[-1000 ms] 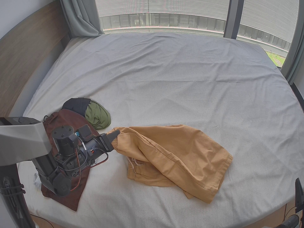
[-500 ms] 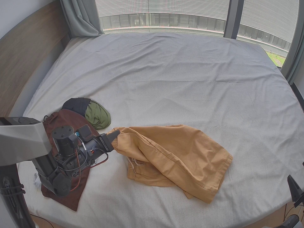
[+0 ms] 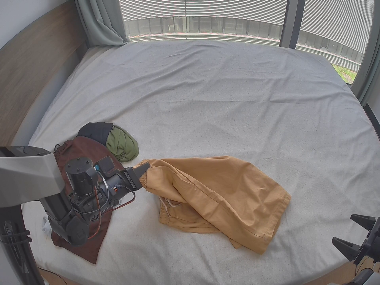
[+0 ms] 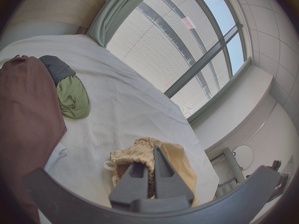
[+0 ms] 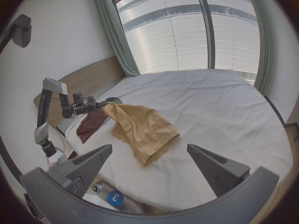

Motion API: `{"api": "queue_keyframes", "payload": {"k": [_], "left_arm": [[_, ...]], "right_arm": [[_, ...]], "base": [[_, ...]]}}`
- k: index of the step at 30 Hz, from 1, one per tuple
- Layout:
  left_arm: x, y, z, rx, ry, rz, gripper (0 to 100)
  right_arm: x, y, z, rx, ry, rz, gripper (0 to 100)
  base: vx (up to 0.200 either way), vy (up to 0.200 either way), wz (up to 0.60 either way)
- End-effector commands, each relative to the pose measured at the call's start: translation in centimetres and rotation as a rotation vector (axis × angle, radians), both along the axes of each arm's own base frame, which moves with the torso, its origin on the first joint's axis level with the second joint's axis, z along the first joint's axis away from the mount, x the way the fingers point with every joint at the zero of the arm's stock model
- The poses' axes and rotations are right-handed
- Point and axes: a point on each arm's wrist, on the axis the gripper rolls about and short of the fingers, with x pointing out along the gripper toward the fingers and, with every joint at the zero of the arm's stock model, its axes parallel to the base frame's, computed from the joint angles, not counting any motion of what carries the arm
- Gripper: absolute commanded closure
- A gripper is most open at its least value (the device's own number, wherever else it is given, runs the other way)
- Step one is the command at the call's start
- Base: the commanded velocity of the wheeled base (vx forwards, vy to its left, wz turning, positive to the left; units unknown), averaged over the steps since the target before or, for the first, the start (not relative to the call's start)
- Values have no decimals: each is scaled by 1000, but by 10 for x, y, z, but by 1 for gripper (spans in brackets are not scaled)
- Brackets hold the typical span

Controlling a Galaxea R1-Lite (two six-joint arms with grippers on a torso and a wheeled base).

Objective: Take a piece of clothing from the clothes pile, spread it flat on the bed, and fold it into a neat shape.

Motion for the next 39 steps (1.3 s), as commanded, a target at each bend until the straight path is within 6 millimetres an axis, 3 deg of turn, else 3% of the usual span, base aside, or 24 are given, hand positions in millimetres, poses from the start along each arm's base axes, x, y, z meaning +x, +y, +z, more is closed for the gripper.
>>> {"api": "queue_keyframes", "payload": {"k": [1, 11, 20, 26, 39], "left_arm": [[0, 0, 0, 0, -1, 0, 100], [0, 0, 0, 0, -1, 0, 100], [0, 0, 1, -1, -3, 0, 100], [0, 0, 1, -3, -5, 0, 100], [-2, 1, 0, 0, 3, 0, 100]], "right_arm": [[18, 4, -3, -4, 125, 38, 0], [44, 9, 0, 36, 230, 124, 0], [69, 13, -11, 60, 341, 181, 0], [78, 15, -13, 63, 362, 193, 0], [116, 24, -29, 91, 380, 261, 0]], "base": [[0, 0, 0], [0, 0, 0], [0, 0, 0], [0, 0, 0], [0, 0, 0]]}}
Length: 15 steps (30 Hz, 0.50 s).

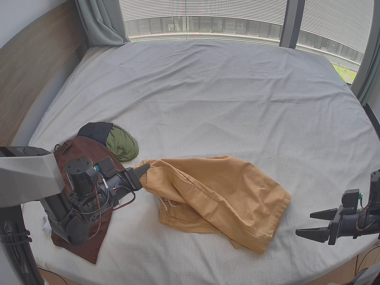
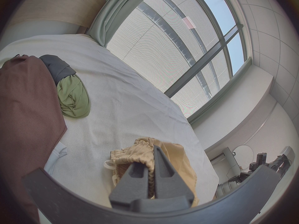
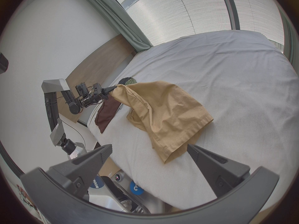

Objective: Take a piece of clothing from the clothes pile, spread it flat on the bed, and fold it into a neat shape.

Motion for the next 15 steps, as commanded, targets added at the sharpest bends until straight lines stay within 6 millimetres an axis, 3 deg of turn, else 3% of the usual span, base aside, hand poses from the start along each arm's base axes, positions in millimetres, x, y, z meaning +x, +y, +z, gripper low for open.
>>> {"api": "queue_keyframes", "payload": {"k": [1, 15], "left_arm": [[-1, 1, 1, -2, 1, 1, 100], [0, 0, -1, -1, 4, 0, 100]], "right_arm": [[14, 5, -14, -6, 60, 23, 0], [39, 8, -41, -15, 157, 10, 0]], "base": [[0, 0, 0], [0, 0, 0]]}}
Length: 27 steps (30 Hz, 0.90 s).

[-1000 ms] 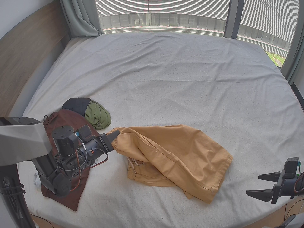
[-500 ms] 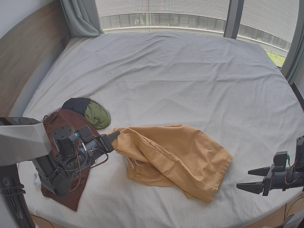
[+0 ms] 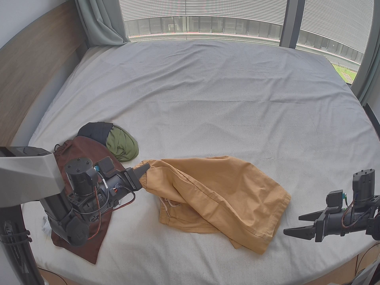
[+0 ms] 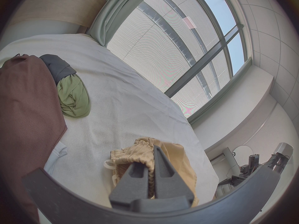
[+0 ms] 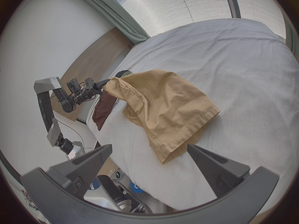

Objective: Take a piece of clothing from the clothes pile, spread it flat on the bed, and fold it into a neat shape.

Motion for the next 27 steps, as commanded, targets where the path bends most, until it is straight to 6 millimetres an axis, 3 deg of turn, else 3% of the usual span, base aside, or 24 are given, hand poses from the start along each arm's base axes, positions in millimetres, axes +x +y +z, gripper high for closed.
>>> {"api": "queue_keyframes", "payload": {"k": [1, 18, 27], "left_arm": [[1, -1, -1, 0, 0, -1, 100], [0, 0, 2, 1, -11, 2, 100], [-2, -2, -1, 5, -1, -7, 100]], "right_arm": [[9, 1, -18, -12, 75, -6, 0], [20, 4, -46, 3, 228, -33, 0], [26, 7, -78, 9, 292, -14, 0]], "base": [[0, 0, 0], [0, 0, 0], [0, 0, 0]]}}
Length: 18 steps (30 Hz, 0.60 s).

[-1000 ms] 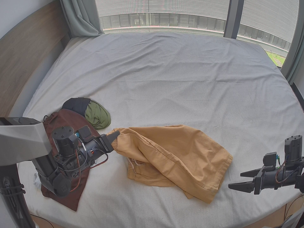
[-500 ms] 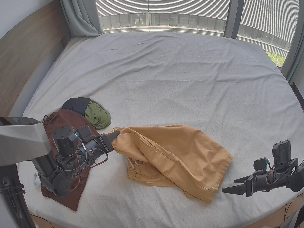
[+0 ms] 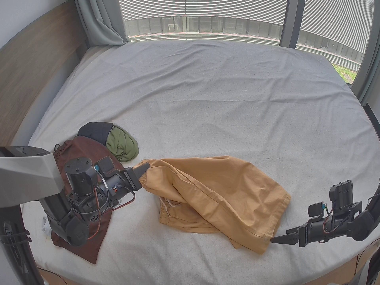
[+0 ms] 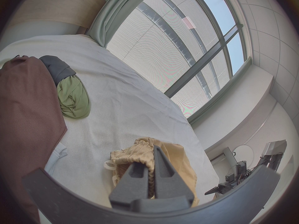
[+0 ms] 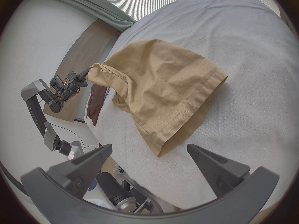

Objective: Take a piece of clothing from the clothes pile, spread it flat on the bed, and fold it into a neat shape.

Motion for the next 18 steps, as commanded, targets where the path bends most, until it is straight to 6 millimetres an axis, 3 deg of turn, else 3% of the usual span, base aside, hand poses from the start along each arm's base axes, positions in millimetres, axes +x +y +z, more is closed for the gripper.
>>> {"api": "queue_keyframes", "payload": {"k": [1, 18], "left_arm": [[-2, -4, -2, 2, 6, -13, 100], [-1, -3, 0, -1, -2, -10, 100]], "right_arm": [[-1, 2, -25, -7, 83, 15, 0], [5, 29, -53, 90, 74, 0, 0]], "base": [[0, 0, 0], [0, 0, 0]]}}
